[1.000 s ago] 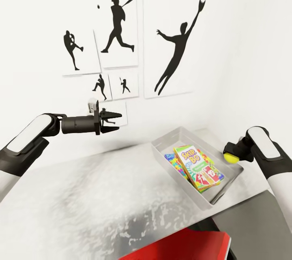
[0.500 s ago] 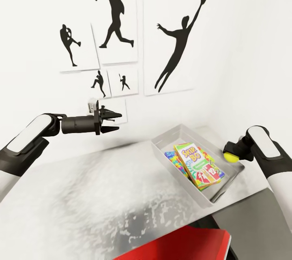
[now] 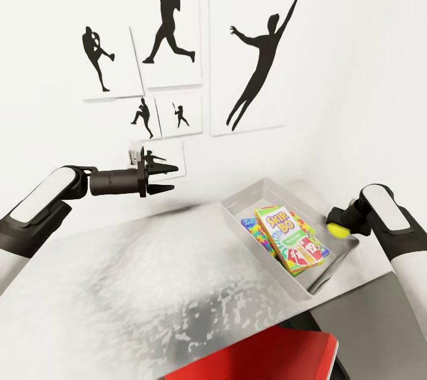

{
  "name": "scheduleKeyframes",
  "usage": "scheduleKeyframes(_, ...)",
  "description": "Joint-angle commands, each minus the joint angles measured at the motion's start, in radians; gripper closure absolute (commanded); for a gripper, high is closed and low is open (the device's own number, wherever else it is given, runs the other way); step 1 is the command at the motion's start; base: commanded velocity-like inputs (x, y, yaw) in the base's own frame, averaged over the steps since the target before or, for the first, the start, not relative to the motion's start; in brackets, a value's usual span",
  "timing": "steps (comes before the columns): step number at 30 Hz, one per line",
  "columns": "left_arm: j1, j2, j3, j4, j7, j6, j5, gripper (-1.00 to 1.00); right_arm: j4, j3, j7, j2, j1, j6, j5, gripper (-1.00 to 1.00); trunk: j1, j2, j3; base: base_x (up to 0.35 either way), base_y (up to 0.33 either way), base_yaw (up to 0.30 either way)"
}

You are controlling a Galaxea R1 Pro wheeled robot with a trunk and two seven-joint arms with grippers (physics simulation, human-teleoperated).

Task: Put all the toys in the child's room - the three board games (two on the bed and one on the table), the two jigsaw puzzles on the table, and the tennis ball on the table - inside the toy box on the table in the child's room.

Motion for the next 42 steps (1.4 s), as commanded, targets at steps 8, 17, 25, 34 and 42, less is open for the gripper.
scheduleKeyframes(8, -0.002, 0.001, -0.002, 0.0, -0.003, -0.001, -0.001, -1.0, 0.001, 0.003, -0.011, -0.001, -0.002, 0.004, -0.005, 1.0, 0.001, -0.002, -0.003, 0.0, 0.0, 0.0)
scheduleKeyframes(17, -0.002, 0.001, -0.002, 0.0, -0.003, 0.0, 0.0, -1.0, 0.001, 0.003, -0.011, -0.001, -0.003, 0.004, -0.005, -1.0, 0.001, -0.002, -0.003, 0.0, 0.0, 0.0)
scheduleKeyframes(25, -0.002, 0.001, -0.002, 0.0, -0.003, 0.0, -0.001, -1.0, 0.001, 0.003, -0.01, -0.001, -0.002, 0.004, -0.006, -1.0, 0.001, -0.002, -0.003, 0.0, 0.0, 0.0)
scheduleKeyframes(34, -0.001, 0.001, -0.001, 0.0, -0.003, 0.001, 0.001, -1.0, 0.001, 0.003, -0.01, -0.001, 0.002, 0.004, -0.006, -1.0, 0.001, -0.002, -0.003, 0.0, 0.0, 0.0)
scheduleKeyframes(42, 0.0, 0.004, 0.001, 0.0, -0.004, -0.001, 0.005, -1.0, 0.001, 0.003, -0.009, -0.001, 0.006, 0.004, -0.006, -1.0, 0.001, -0.002, -0.003, -0.002, 0.0, 0.0)
